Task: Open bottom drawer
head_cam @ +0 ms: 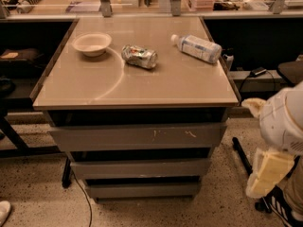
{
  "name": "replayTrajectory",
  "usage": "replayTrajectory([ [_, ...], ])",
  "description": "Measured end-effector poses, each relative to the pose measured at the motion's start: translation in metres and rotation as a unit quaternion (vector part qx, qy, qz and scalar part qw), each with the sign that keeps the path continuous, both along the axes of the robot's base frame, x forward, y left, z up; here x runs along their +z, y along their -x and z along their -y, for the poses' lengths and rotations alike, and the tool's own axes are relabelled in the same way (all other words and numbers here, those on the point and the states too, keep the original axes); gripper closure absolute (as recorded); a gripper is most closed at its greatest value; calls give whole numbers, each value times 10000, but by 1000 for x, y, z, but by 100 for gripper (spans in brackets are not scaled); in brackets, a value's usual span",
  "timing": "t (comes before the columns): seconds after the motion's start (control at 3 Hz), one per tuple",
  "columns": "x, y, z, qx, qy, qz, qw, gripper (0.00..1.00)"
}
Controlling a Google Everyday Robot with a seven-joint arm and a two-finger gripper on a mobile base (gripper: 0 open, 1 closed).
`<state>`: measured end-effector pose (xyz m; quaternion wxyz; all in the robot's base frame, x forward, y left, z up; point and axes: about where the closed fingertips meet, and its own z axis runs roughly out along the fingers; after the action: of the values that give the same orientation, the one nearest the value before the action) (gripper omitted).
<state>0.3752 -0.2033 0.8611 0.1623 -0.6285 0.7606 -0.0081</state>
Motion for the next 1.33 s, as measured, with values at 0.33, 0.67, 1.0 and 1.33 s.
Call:
replayTrajectory([
  [0.33,-68,17,0,255,-68,-4,9997,0],
  [0.67,-141,24,3,215,-262,-319,9989,0],
  [1.0,-197,33,12,-56,-290,-900,9955,0],
  [1.33,-197,33,12,-56,-290,-900,9955,0],
])
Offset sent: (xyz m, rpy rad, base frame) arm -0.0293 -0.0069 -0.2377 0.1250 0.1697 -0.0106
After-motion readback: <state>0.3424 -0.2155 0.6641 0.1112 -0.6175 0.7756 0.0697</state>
